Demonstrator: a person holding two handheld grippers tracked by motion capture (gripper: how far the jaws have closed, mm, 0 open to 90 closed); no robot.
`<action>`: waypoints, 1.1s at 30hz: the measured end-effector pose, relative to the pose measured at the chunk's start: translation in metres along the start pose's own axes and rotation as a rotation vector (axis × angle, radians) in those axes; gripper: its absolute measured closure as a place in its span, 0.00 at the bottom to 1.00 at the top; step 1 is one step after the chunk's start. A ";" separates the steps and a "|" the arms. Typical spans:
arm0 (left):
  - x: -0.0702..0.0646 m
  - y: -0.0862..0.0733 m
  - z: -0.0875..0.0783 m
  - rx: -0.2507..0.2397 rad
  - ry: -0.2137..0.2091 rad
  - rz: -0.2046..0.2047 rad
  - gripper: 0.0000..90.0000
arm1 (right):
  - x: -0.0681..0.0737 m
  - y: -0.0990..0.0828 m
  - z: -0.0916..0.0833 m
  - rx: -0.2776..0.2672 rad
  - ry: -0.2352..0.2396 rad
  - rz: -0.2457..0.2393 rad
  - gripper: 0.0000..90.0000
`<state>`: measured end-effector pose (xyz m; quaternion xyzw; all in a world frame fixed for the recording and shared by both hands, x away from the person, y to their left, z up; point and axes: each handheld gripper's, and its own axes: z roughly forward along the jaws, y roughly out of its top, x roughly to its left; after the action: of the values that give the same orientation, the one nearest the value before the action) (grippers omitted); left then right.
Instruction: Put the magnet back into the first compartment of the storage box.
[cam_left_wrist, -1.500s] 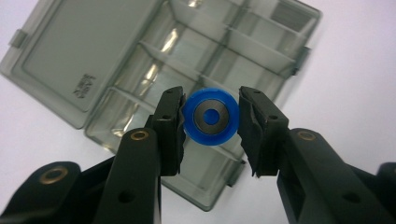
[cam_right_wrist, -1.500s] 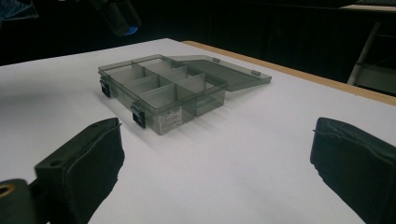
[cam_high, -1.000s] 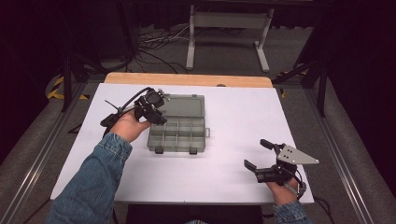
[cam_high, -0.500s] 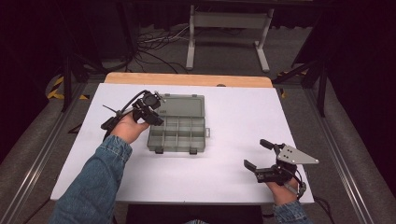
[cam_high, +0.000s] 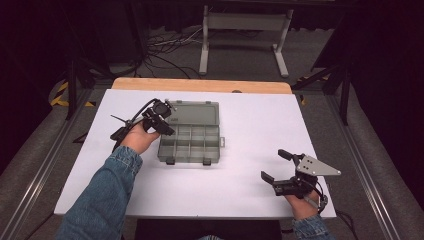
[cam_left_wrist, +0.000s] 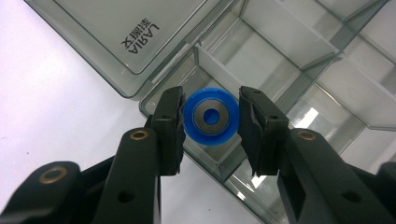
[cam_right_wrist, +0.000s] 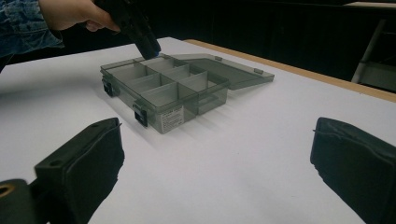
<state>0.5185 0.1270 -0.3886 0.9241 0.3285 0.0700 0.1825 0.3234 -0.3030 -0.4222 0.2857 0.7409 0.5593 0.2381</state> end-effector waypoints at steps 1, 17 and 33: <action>0.000 0.000 0.001 0.004 0.004 -0.003 0.69 | 0.000 0.000 0.000 0.000 0.000 0.000 0.04; 0.004 0.001 0.013 0.030 -0.013 0.000 0.68 | 0.000 0.000 0.000 0.003 0.005 0.004 0.04; 0.002 0.001 0.011 0.026 -0.006 0.002 0.66 | 0.000 0.000 0.000 0.004 0.004 0.002 0.04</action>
<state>0.5229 0.1240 -0.3987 0.9270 0.3277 0.0631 0.1713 0.3232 -0.3032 -0.4225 0.2858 0.7421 0.5586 0.2357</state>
